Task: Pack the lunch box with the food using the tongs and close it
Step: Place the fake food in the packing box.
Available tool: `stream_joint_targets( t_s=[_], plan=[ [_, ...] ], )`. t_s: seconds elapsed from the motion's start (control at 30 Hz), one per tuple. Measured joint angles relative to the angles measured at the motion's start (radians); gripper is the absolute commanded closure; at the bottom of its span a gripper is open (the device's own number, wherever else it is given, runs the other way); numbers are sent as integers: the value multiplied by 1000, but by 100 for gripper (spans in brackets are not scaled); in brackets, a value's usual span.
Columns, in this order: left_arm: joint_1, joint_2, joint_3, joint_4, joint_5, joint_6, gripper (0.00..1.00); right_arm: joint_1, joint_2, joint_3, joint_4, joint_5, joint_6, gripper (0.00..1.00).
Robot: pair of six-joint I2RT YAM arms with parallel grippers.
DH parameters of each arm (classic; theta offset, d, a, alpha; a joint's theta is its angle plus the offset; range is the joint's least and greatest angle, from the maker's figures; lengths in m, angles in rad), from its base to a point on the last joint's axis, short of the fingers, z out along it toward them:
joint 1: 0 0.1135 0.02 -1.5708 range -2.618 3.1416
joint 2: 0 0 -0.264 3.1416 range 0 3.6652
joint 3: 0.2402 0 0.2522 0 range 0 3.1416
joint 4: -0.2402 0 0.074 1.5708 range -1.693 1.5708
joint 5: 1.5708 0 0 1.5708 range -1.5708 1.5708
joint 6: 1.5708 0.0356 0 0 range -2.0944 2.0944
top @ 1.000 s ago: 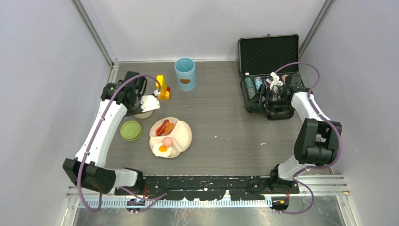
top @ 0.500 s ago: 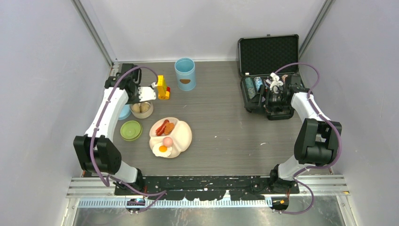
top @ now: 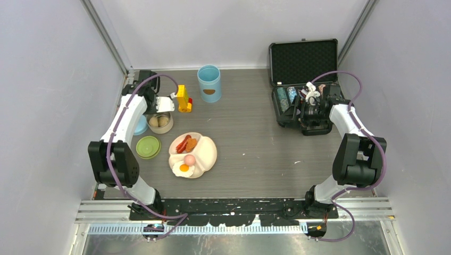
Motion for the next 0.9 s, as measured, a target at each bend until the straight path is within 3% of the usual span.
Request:
stream_joint_targets(
  t_s=[0.13, 0.3, 0.67, 0.9],
  plan=[
    [10, 15, 0, 3, -8, 4, 66, 0, 0, 0, 0, 0, 0, 22],
    [11, 17, 3, 3, -10, 5, 57, -2, 0, 0, 0, 0, 0, 22],
    [11, 17, 78, -32, -3, -14, 58, -4, 0, 0, 0, -4, 0, 22],
    [11, -53, 116, -140, 86, -80, 58, -4, 0, 0, 0, -5, 0, 22]
  ],
)
